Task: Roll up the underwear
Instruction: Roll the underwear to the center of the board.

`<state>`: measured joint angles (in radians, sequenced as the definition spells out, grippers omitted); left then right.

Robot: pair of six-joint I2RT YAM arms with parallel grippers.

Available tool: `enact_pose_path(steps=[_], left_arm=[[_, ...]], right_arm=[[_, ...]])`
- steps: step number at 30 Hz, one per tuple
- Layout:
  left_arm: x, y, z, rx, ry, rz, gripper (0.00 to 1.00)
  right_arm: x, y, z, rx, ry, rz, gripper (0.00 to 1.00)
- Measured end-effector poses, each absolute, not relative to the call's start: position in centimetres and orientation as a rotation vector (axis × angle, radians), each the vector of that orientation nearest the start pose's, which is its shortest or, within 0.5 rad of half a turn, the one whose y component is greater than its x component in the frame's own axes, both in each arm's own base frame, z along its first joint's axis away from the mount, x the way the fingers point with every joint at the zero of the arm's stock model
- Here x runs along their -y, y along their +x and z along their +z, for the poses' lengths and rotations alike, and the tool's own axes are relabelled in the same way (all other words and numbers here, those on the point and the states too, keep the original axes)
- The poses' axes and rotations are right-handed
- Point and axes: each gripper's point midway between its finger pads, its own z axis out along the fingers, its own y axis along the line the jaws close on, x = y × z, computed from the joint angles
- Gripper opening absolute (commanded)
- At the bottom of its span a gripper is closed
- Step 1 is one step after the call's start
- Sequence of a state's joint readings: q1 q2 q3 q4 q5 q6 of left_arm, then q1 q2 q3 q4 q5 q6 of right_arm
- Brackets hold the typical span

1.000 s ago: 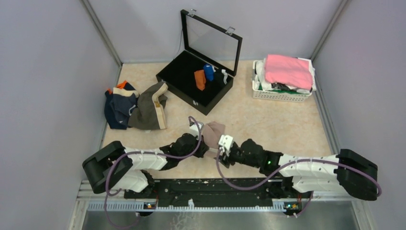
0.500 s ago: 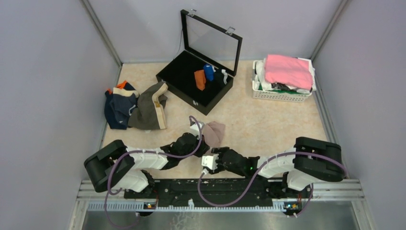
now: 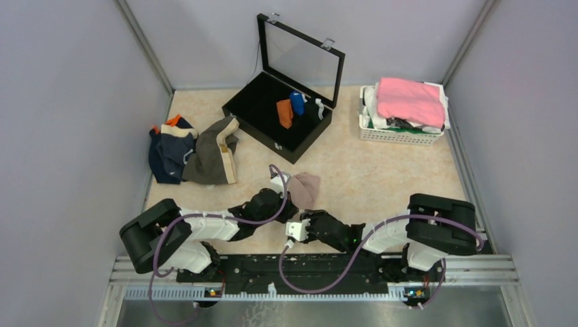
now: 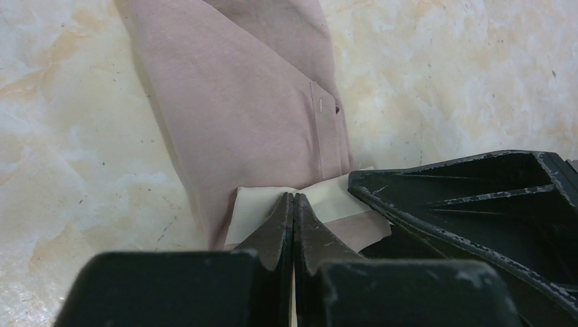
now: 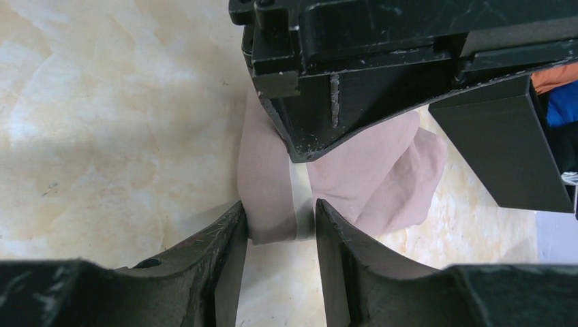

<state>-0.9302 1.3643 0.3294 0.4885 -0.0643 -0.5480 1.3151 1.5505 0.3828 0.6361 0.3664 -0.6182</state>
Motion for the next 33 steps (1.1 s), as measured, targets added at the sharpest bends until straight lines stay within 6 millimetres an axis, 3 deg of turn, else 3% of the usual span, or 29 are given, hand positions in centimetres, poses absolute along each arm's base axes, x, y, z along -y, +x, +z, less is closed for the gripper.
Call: enact_pose_path(steps=[5, 8, 11, 19, 28, 33], left_arm=[[27.7, 19.4, 3.1, -2.191, 0.383, -0.790, 0.00], [27.7, 19.4, 3.1, -2.191, 0.381, -0.789, 0.00], [27.7, 19.4, 3.1, -2.191, 0.381, -0.791, 0.00], [26.9, 19.1, 4.0, -2.200, 0.359, -0.783, 0.00], [25.0, 19.6, 7.2, -2.139, 0.274, -0.750, 0.00], [24.7, 19.6, 7.4, -2.137, 0.273, -0.743, 0.00]], right_arm=[[-31.6, 17.4, 2.9, -1.338, -1.548, 0.026, 0.33], [-31.6, 17.4, 2.7, -1.340, -1.546, 0.022, 0.20], [-31.5, 17.3, 2.4, -1.342, -1.551, 0.020, 0.00], [-31.8, 16.7, 2.5, -1.380, -1.525, 0.086, 0.00], [-32.9, 14.2, 2.4, -1.526, -1.438, 0.409, 0.00], [-32.8, 13.2, 2.3, -1.613, -1.364, 0.592, 0.00]])
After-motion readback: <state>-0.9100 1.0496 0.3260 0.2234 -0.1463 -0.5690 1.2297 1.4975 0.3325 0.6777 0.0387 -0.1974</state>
